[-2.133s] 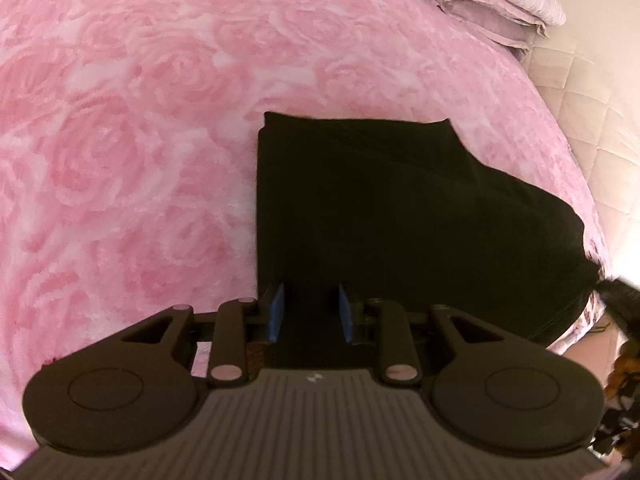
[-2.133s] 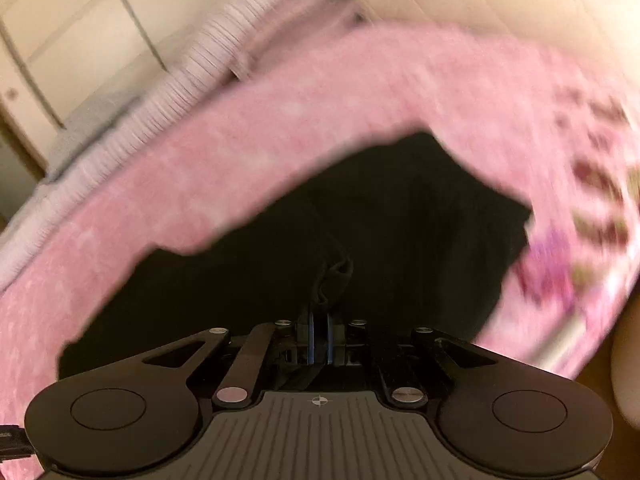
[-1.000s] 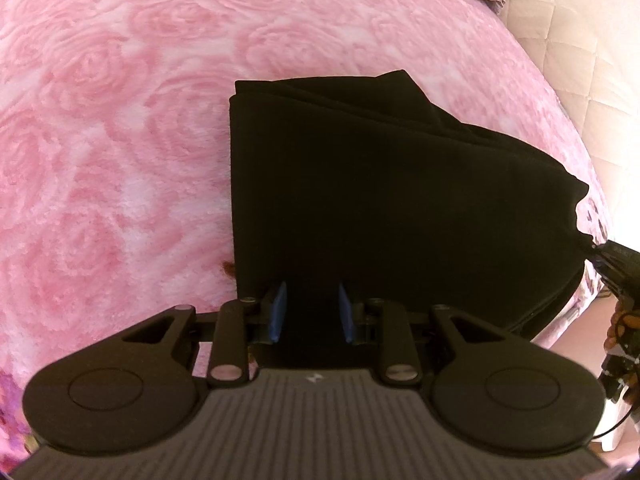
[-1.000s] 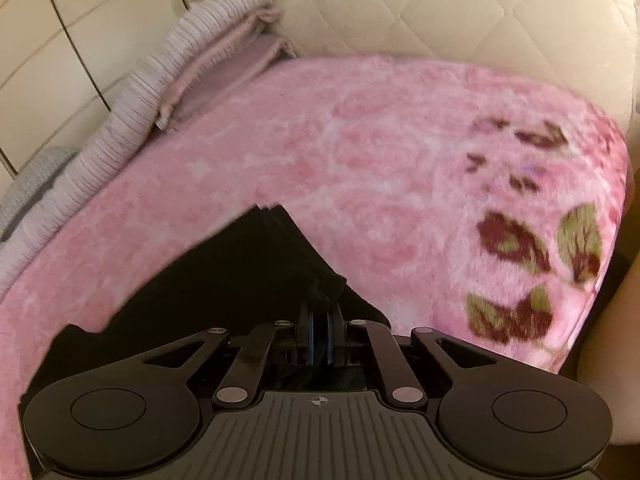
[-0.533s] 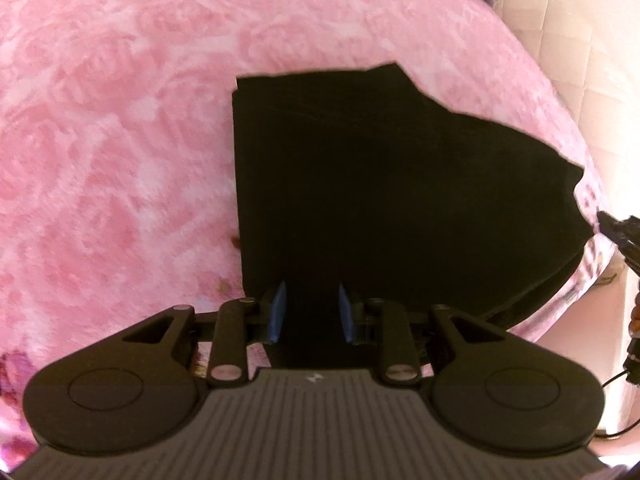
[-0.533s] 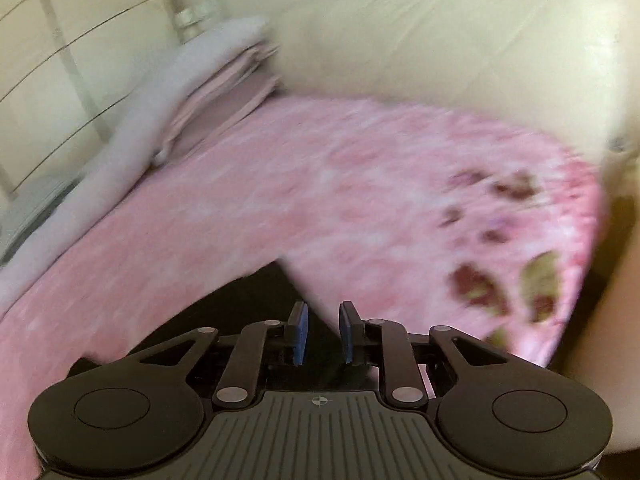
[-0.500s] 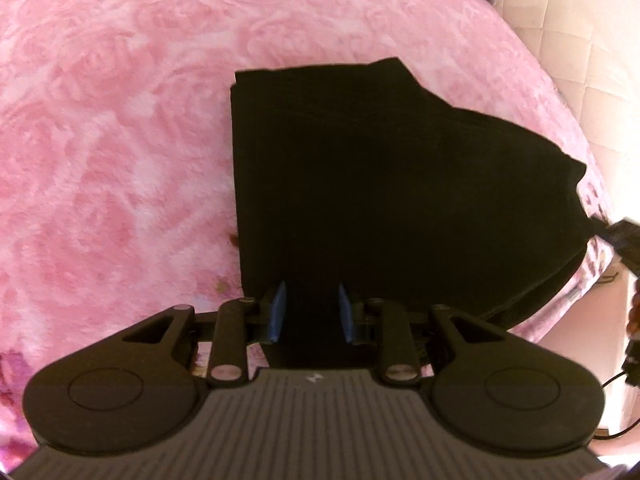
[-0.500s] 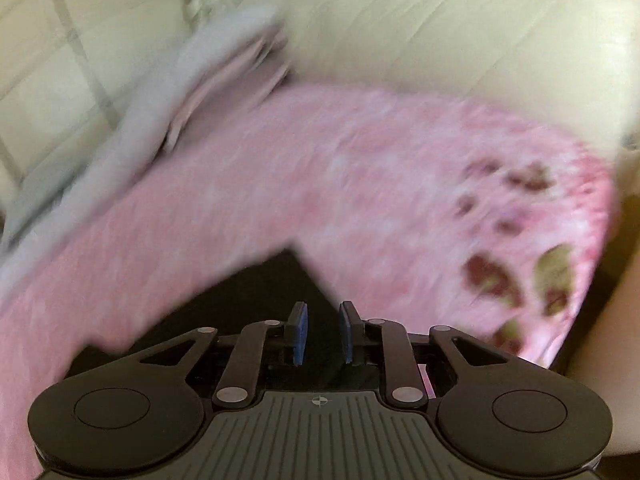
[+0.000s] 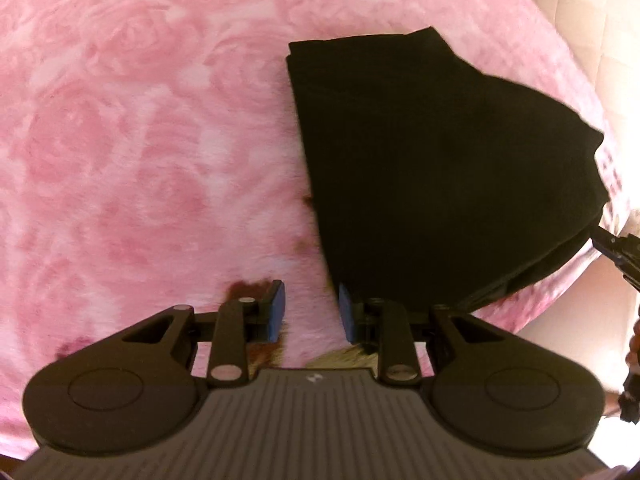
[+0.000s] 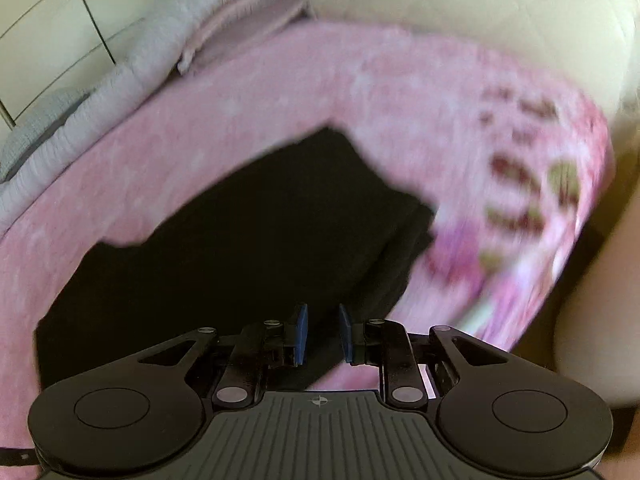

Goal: Fold clothes

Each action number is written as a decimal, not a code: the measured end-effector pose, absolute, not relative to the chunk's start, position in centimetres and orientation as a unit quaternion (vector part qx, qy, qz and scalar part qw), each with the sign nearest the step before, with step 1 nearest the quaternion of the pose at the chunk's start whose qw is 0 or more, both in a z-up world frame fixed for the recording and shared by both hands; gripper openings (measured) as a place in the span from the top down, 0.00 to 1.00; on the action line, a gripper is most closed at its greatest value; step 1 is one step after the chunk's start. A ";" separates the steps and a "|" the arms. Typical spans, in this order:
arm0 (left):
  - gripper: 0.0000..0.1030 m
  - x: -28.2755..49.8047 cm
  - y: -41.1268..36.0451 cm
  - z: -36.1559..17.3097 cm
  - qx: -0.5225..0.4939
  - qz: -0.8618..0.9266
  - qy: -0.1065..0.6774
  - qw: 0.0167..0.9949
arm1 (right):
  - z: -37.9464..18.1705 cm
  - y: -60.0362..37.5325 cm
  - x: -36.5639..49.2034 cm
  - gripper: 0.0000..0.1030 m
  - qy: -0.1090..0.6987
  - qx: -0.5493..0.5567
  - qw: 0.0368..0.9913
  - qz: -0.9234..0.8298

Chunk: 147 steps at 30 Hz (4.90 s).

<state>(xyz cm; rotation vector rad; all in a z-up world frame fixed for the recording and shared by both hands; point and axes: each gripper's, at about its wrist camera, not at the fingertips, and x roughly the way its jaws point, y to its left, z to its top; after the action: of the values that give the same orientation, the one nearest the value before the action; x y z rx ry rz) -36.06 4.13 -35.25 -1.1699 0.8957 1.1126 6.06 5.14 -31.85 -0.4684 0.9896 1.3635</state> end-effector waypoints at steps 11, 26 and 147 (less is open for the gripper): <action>0.74 -37.4 5.4 -33.5 -0.445 0.474 0.460 0.604 | -31.6 0.0 -2.8 0.80 0.446 -0.262 0.614 0.596; 0.74 -38.8 5.2 -34.1 -0.460 0.461 0.440 0.618 | -30.8 -0.2 -3.8 0.79 0.411 -0.269 0.634 0.597; 0.70 -12.6 12.1 -35.1 -0.492 0.400 0.353 0.688 | -33.7 7.0 25.5 0.60 0.579 0.020 0.578 0.575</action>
<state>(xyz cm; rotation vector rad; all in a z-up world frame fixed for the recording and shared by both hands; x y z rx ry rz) -12.57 12.14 -35.08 -1.1021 0.7897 0.8945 25.52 6.96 -33.70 0.0479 1.3541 1.3456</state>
